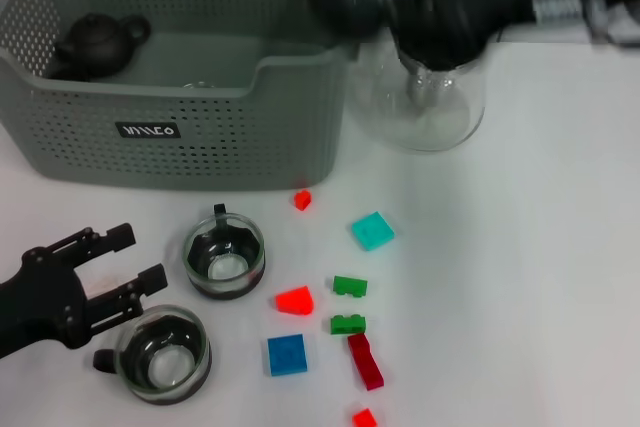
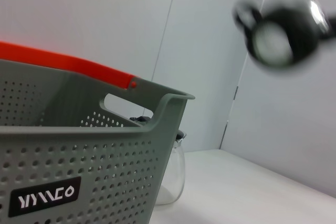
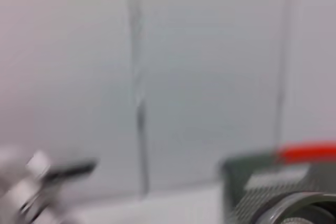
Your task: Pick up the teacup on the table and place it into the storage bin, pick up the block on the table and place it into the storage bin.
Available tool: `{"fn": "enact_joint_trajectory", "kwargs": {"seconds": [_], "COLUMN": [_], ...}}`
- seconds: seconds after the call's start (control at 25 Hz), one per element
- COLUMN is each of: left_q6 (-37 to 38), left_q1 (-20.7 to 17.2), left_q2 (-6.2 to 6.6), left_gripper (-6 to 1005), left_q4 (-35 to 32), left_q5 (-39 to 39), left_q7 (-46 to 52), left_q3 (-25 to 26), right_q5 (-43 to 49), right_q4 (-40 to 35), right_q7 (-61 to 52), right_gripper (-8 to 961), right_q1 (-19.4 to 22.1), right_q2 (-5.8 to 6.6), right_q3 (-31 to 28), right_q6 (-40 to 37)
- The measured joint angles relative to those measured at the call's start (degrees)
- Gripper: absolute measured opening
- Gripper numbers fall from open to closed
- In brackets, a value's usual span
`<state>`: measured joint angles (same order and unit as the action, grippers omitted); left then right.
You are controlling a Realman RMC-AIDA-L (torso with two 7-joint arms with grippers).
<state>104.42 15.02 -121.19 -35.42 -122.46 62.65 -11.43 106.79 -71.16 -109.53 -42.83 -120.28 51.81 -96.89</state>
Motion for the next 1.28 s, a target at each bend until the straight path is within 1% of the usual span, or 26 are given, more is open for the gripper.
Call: {"fn": "enact_joint_trajectory", "kwargs": {"seconds": [0.04, 0.12, 0.2, 0.28, 0.32, 0.36, 0.44, 0.52, 0.56, 0.68, 0.72, 0.8, 0.92, 1.08, 1.28], "left_q6": [0.0, 0.0, 0.0, 0.0, 0.0, 0.0, 0.0, 0.0, 0.0, 0.0, -0.1, -0.3, -0.8, -0.9, -0.9], "left_q1": [0.2, 0.3, 0.4, 0.4, 0.4, 0.4, 0.2, 0.0, -0.1, -0.2, -0.2, -0.2, -0.1, 0.1, 0.3], "left_q2": [0.00, -0.03, -0.09, -0.19, -0.25, -0.30, -0.40, -0.43, -0.45, -0.51, -0.51, -0.52, -0.54, -0.54, -0.54], "left_gripper": [724, 724, 724, 724, 724, 724, 725, 725, 725, 725, 725, 725, 725, 724, 723], "left_q4": [0.0, 0.0, 0.1, 0.1, 0.1, 0.1, 0.1, 0.1, 0.1, 0.2, 0.4, 0.7, 0.8, 1.0, 1.3], "left_q5": [0.0, 0.0, -0.1, -0.1, -0.1, -0.1, -0.1, -0.1, -0.1, -0.1, -0.1, -0.1, -0.1, -0.1, -0.1], "left_q7": [0.0, 0.1, 0.1, 0.1, 0.1, 0.1, 0.1, 0.1, 0.1, 0.1, 0.1, 0.1, 0.1, 0.1, 0.1], "left_q3": [0.0, 0.0, 0.0, 0.0, 0.0, 0.0, 0.0, 0.0, 0.0, 0.0, 0.0, 0.0, 0.0, -0.3, -0.5], "right_q5": [-1.7, -3.7, -4.6, -4.1, -3.1, -1.5, 1.8, 3.4, 3.7, 3.8, 3.8, 3.7, 3.5, 3.8, 3.9], "right_q4": [0.1, 0.5, 1.5, 3.9, 6.1, 9.5, 18.5, 28.8, 35.0, 48.0, 50.3, 52.1, 52.5, 52.3, 52.6], "right_q7": [-0.4, -1.8, -3.7, -6.3, -7.9, -9.8, -12.4, -13.1, -13.1, -13.1, -13.3, -13.9, -16.0, -17.9, -18.3], "right_gripper": [57, 57, 57, 57, 57, 57, 58, 58, 58, 57, 57, 57, 58, 57, 57], "right_q1": [0.0, -0.7, -2.5, -5.4, -7.6, -10.9, -18.2, -25.4, -29.7, -37.0, -38.3, -39.1, -38.4, -37.1, -36.9], "right_q2": [-0.11, -0.26, -0.22, 0.01, 0.08, 0.09, -0.04, -0.25, -0.39, -0.95, -1.18, -1.37, -1.20, -0.49, -0.25], "right_q3": [1.2, 6.5, 13.9, 20.1, 22.3, 24.3, 26.1, 26.9, 27.6, 30.7, 32.1, 34.6, 37.1, 37.6, 37.8], "right_q6": [3.7, 13.5, 23.9, 34.1, 38.1, 42.2, 47.2, 51.7, 54.6, 61.9, 63.6, 65.3, 65.3, 63.9, 62.4]}}
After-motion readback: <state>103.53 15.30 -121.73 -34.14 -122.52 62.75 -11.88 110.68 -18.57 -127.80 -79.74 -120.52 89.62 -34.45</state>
